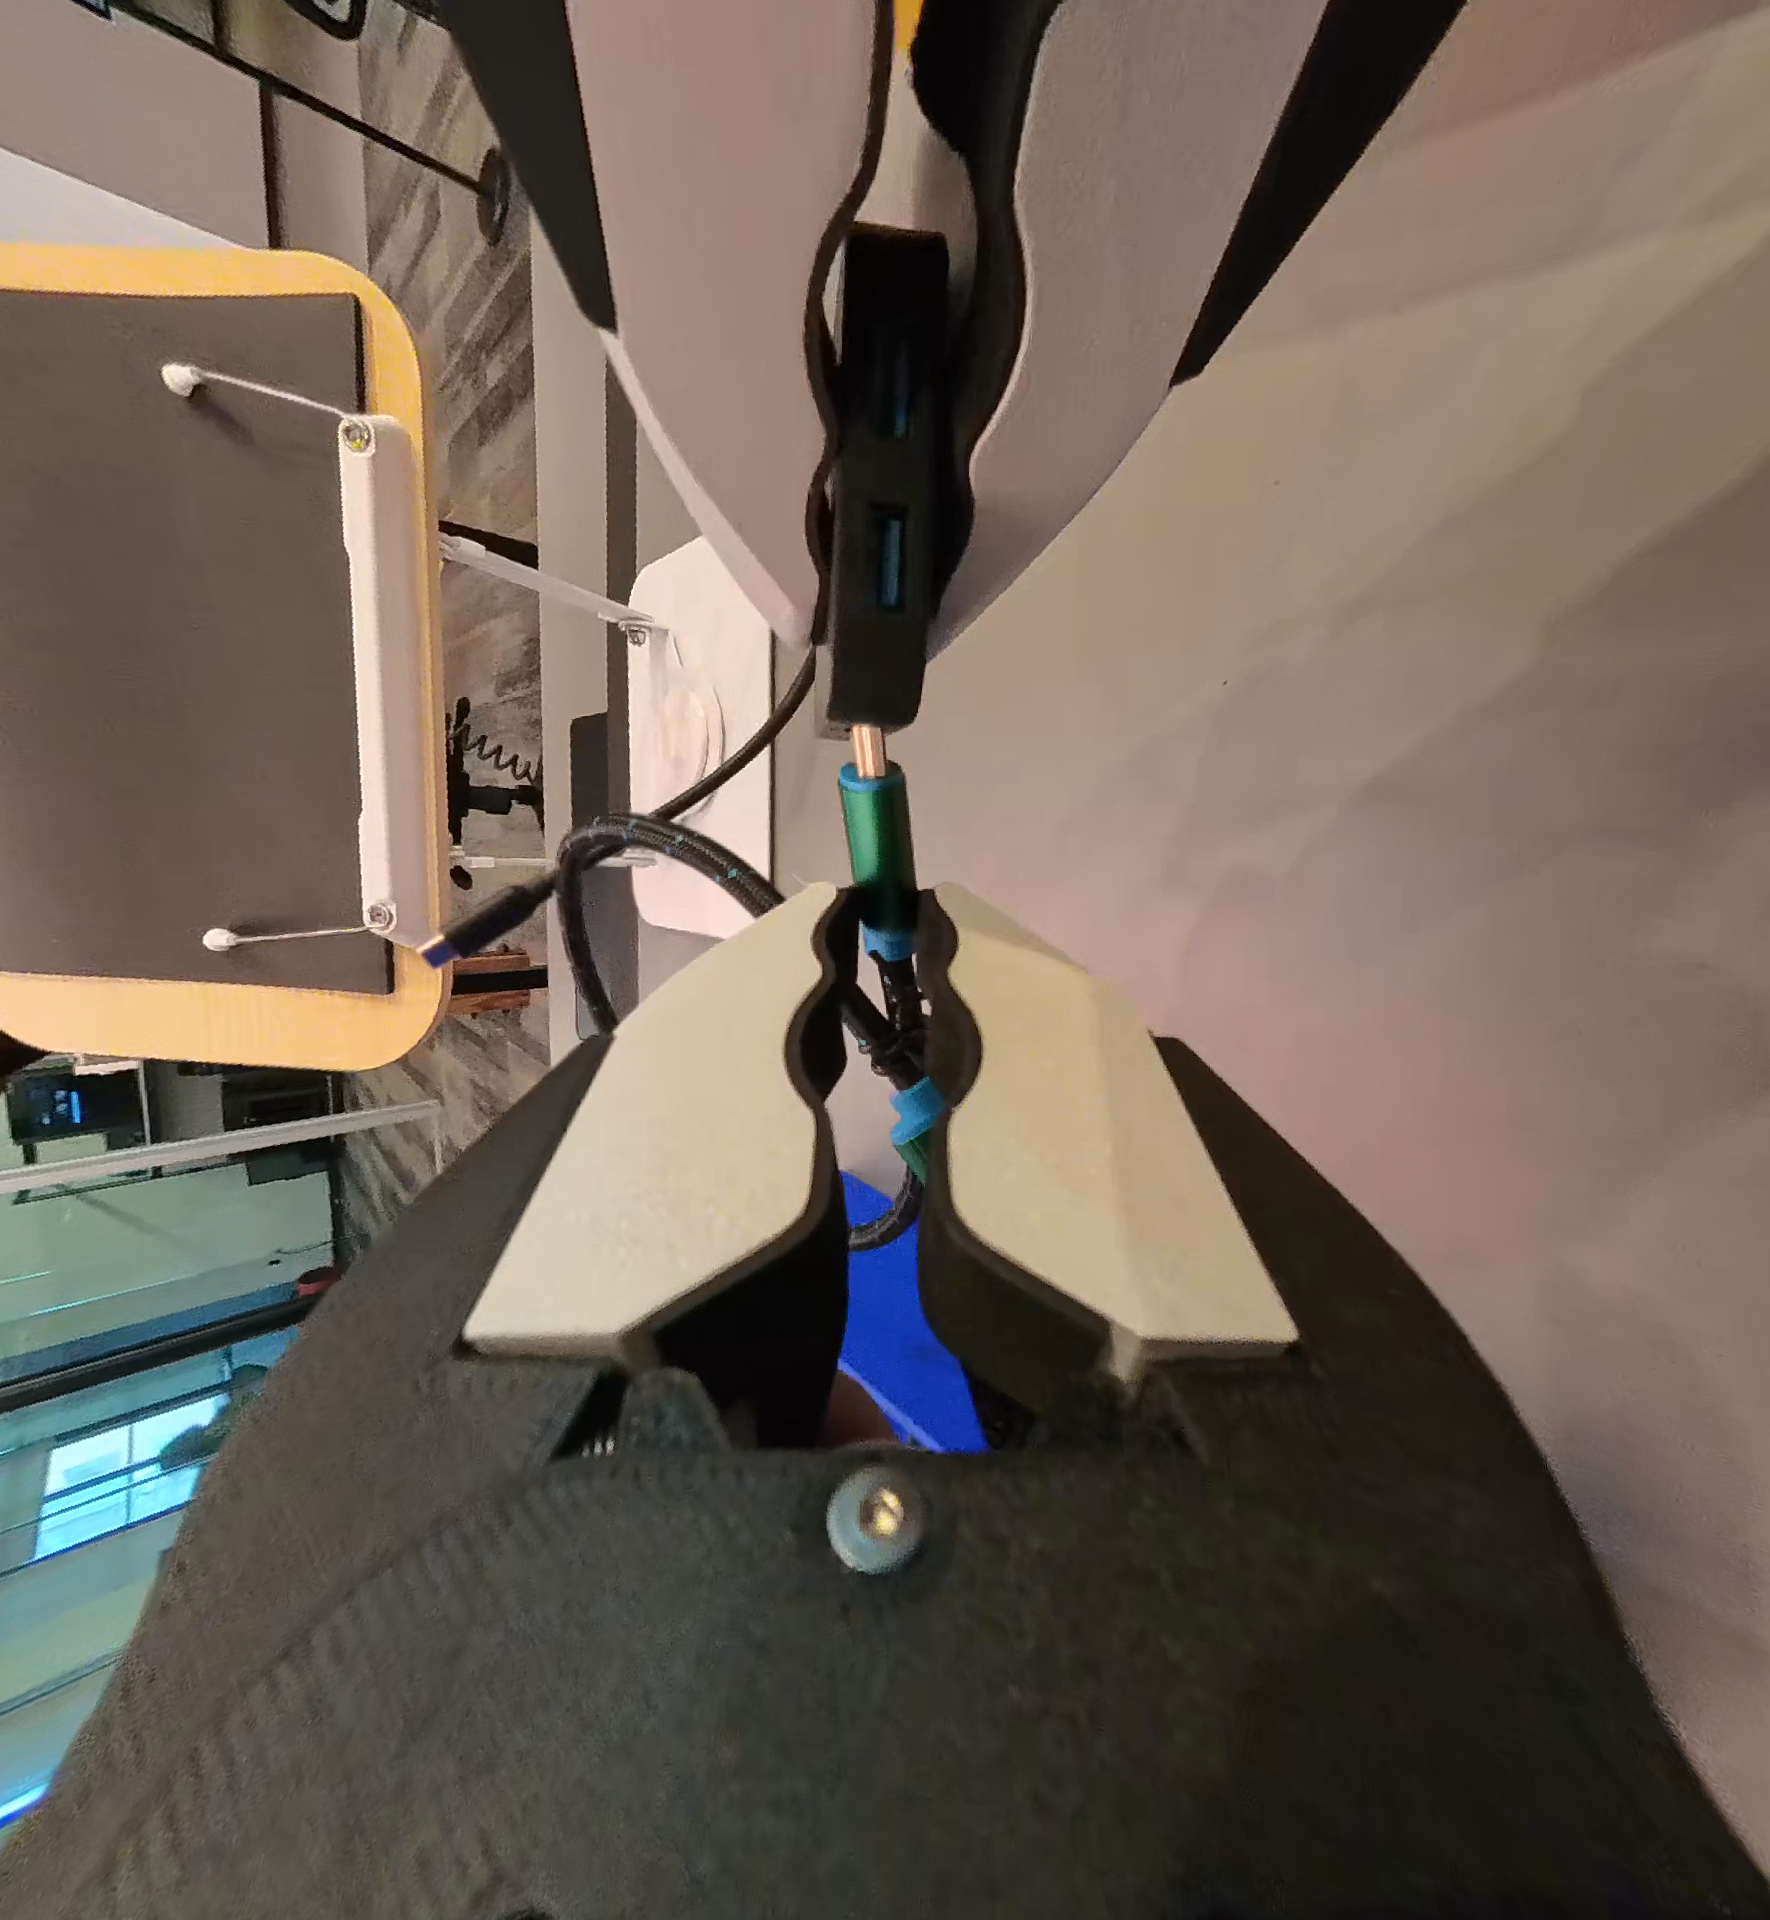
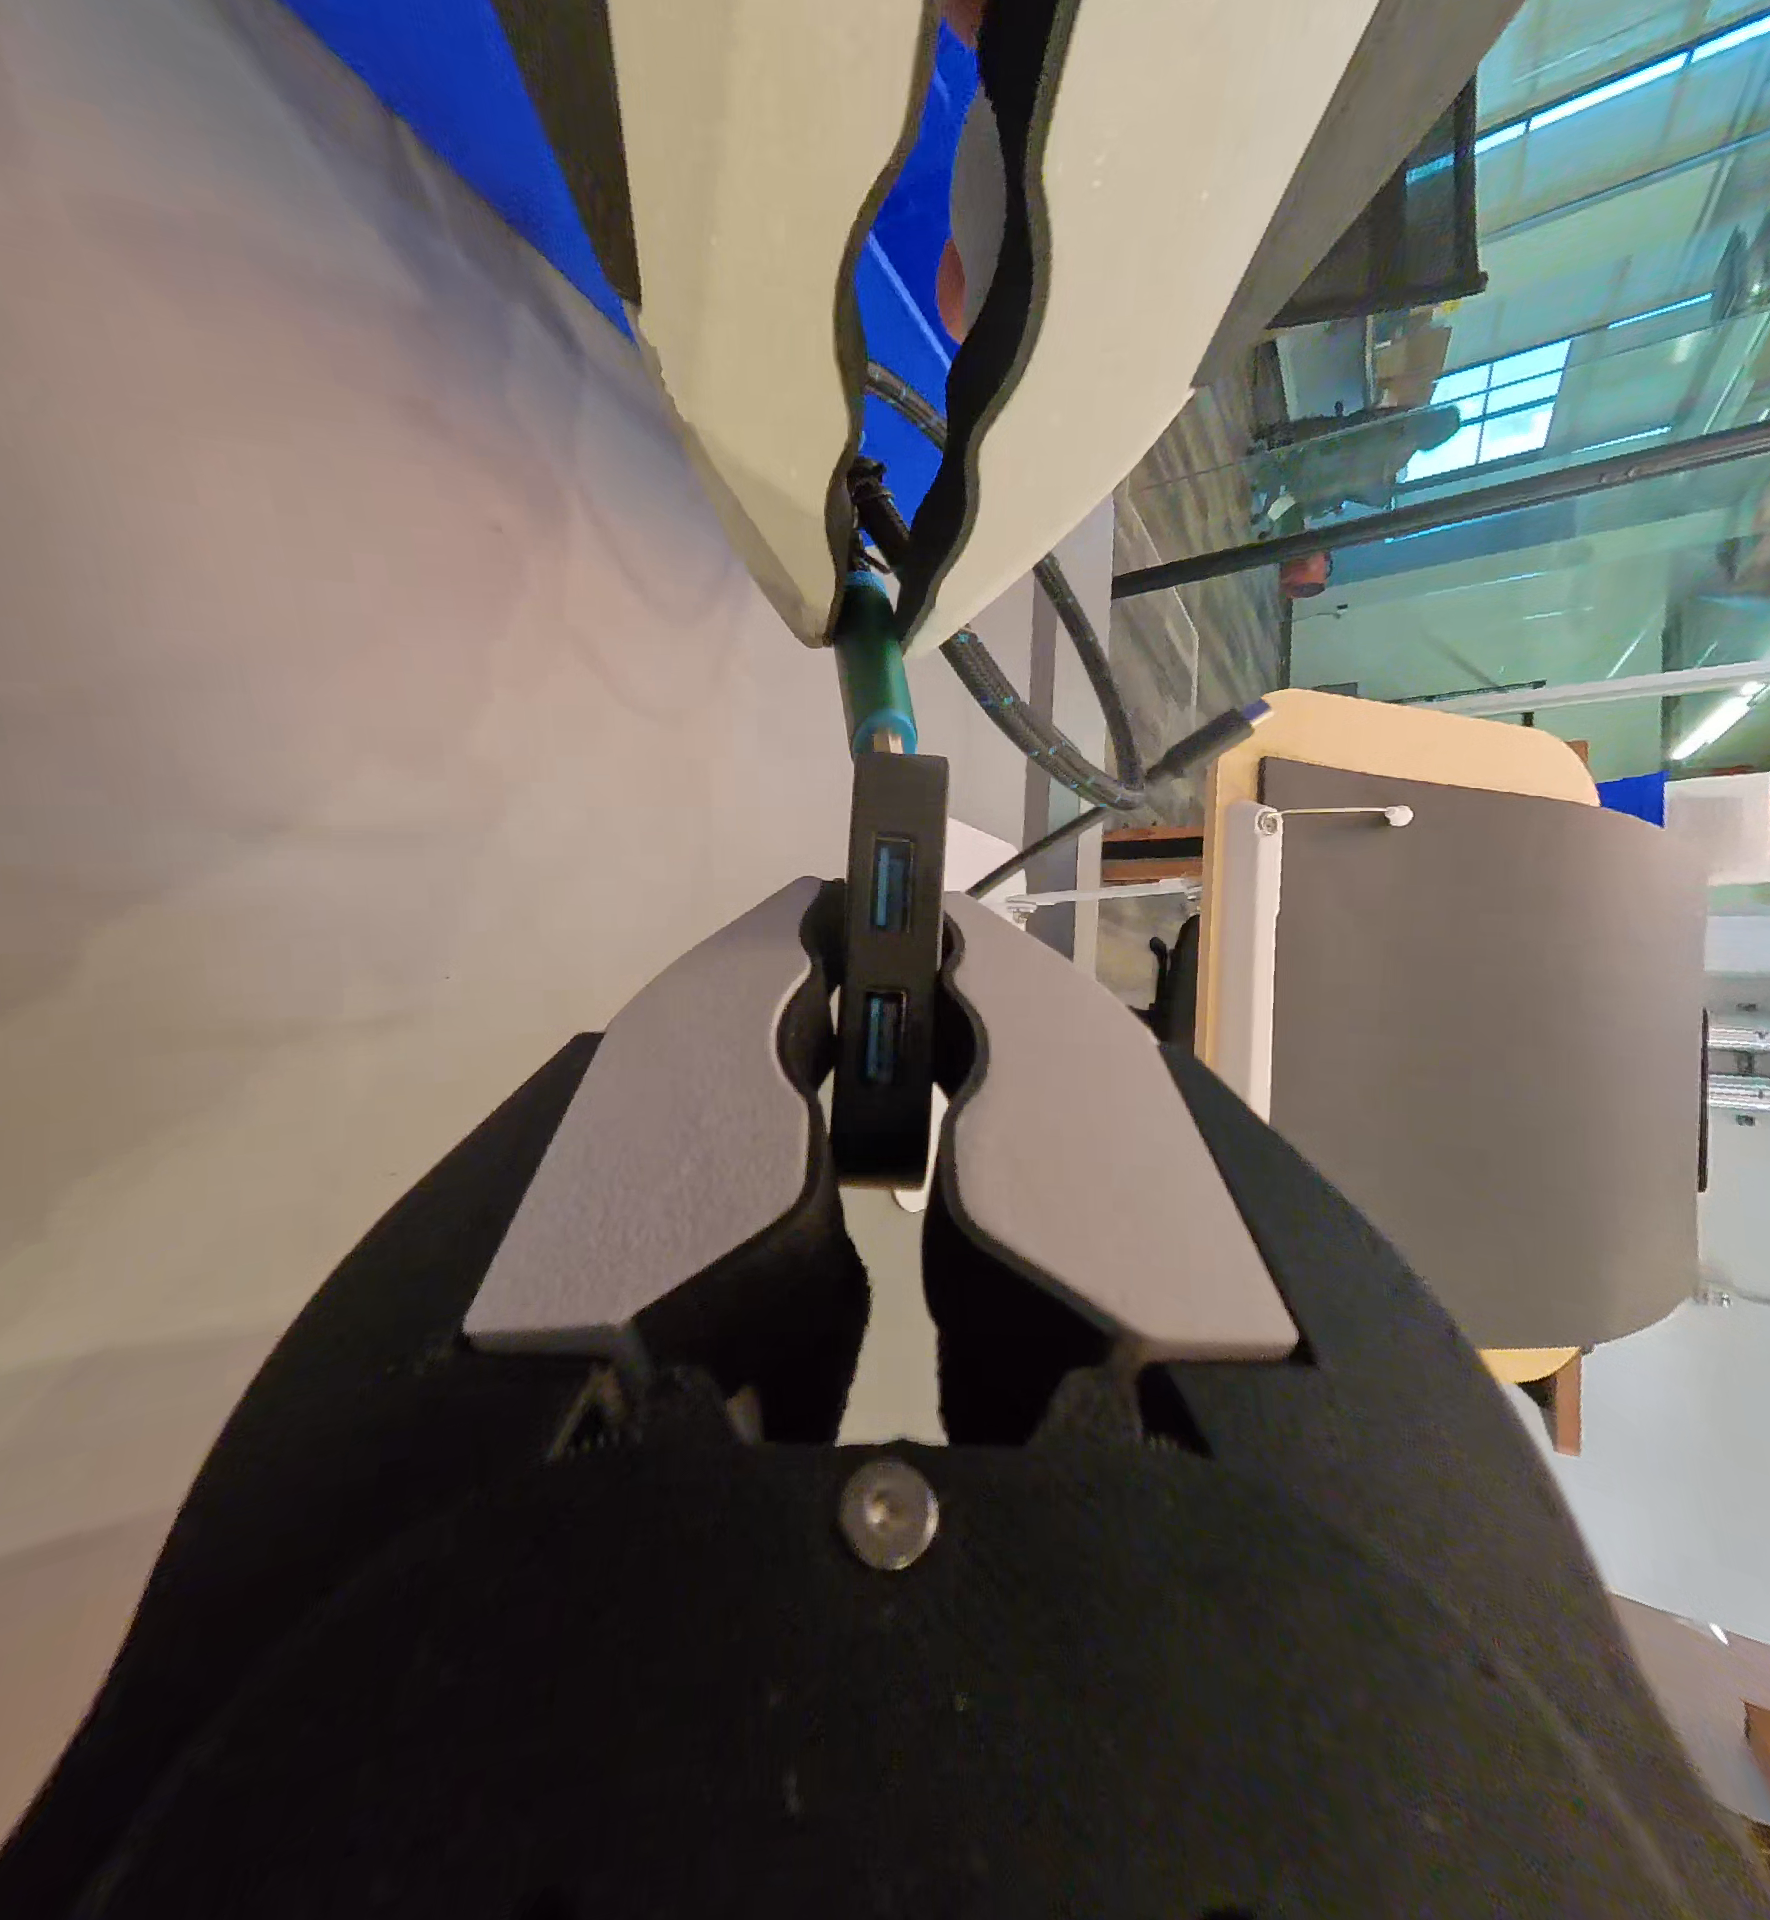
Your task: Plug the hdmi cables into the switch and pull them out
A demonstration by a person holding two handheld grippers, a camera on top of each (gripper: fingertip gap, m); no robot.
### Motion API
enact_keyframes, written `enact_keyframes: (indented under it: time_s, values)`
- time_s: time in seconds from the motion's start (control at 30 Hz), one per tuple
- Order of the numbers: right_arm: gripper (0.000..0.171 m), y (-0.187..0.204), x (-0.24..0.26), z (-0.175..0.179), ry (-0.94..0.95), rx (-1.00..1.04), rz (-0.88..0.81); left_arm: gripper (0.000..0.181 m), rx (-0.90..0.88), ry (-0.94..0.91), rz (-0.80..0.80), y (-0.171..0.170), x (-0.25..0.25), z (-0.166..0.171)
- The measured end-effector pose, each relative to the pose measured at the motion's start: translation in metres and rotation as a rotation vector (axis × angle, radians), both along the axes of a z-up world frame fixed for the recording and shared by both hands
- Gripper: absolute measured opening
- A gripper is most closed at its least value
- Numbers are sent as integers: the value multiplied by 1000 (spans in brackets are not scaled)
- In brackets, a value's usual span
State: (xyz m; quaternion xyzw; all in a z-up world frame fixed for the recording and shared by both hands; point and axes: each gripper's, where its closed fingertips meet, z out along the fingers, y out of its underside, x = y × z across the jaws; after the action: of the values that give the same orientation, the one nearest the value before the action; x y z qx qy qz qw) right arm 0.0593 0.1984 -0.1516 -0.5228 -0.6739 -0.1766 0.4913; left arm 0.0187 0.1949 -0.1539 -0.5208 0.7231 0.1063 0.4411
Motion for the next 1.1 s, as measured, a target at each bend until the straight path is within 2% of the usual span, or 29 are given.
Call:
enact_keyframes:
  time_s: [0.03, 0.17, 0.4, 0.67, 0.8, 0.9, 1.0, 1.1]
  values:
    - [12, -1, 0, 0, -5, -6, -3, 10, 7, 4, 2, 0, 0, 0]
    - [12, -4, 0, -2, -34, -34, -7, 10, 86, 57, 0, 0, 1, -1]
    - [12, -9, -2, -8, -18, -108, 11, 9, 111, 78, -8, -3, 1, 0]
    - [11, -8, -5, 3, 119, -176, -29, 9, 113, 20, 68, -1, 2, 15]
    - [12, -7, -6, -3, 147, -233, -40, 9, 123, 38, 63, 1, 1, 9]
    - [12, -6, -7, -4, 177, -265, -46, 9, 176, 80, 66, 1, 2, 9]
    - [12, -6, -8, 1, 220, -285, -62, 10, 195, 25, 78, 2, 5, 18]
    - [12, -6, -8, 1, 258, -332, -79, 10, 219, 53, 89, 1, 6, 19]
